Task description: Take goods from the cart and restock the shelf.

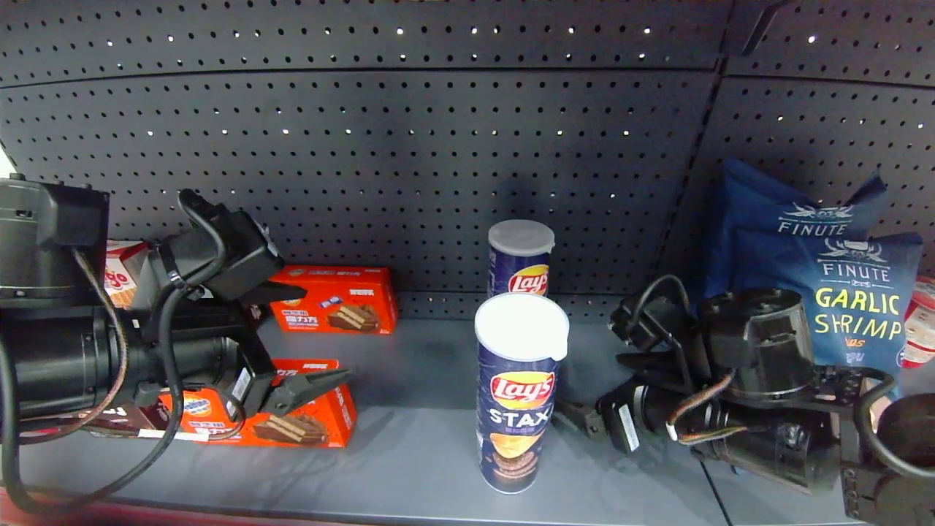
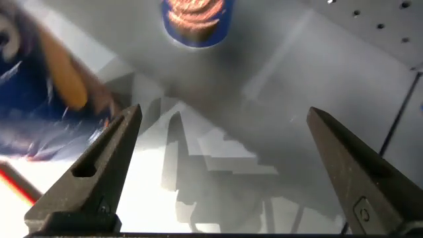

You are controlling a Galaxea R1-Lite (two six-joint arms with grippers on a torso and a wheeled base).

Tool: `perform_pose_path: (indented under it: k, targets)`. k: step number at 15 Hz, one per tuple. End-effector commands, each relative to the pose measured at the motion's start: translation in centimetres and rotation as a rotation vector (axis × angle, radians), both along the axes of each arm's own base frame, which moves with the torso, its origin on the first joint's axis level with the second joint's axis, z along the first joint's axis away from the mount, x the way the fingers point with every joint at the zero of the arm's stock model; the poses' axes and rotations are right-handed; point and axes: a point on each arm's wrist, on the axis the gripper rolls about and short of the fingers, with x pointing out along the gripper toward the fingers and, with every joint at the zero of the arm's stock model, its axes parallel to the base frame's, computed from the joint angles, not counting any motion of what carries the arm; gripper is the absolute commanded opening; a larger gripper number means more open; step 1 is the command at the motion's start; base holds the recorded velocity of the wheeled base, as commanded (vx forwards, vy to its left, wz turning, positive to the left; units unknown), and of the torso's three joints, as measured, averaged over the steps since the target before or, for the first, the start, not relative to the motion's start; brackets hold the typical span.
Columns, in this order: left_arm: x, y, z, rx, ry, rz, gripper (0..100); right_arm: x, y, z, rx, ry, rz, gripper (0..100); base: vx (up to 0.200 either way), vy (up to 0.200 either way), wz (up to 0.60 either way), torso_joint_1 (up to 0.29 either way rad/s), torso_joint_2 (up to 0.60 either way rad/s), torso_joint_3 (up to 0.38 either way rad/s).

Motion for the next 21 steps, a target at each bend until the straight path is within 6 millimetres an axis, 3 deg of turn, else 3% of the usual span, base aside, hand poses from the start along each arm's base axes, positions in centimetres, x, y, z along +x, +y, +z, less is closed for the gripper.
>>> perform_pose_path:
  k: [1, 3, 5, 7, 11, 21]
  targets:
    - [-0.1, 0.0, 0.1, -0.001, -0.005, -0.001, 100, 4.1, -1.0, 0.9, 0.027, -0.036, -0.115, 100, 0.000, 0.000, 0.00, 0.000, 0.00, 0.000]
    - [-0.1, 0.0, 0.1, -0.002, -0.006, -0.001, 100, 6.2, -1.2, 1.0, 0.035, -0.049, -0.160, 100, 0.000, 0.000, 0.00, 0.000, 0.00, 0.000]
    - [-0.3, 0.0, 0.3, -0.004, -0.010, -0.002, 100, 9.6, -1.1, 1.0, 0.044, -0.076, -0.234, 100, 0.000, 0.000, 0.00, 0.000, 0.00, 0.000]
    - [-0.4, 0.1, 0.3, -0.005, -0.013, 0.000, 100, 10.2, -0.9, 0.7, 0.043, -0.075, -0.236, 100, 0.000, 0.000, 0.00, 0.000, 0.00, 0.000]
    - [-0.5, 0.1, 0.4, -0.006, -0.015, 0.002, 100, 10.8, 0.0, 0.2, 0.055, -0.087, -0.218, 100, 0.000, 0.000, 0.00, 0.000, 0.00, 0.000]
    - [-0.7, 0.2, 0.2, -0.018, 0.000, 0.010, 100, 9.3, 2.2, 0.0, 0.051, -0.079, -0.150, 100, 0.000, 0.000, 0.00, 0.000, 0.00, 0.000]
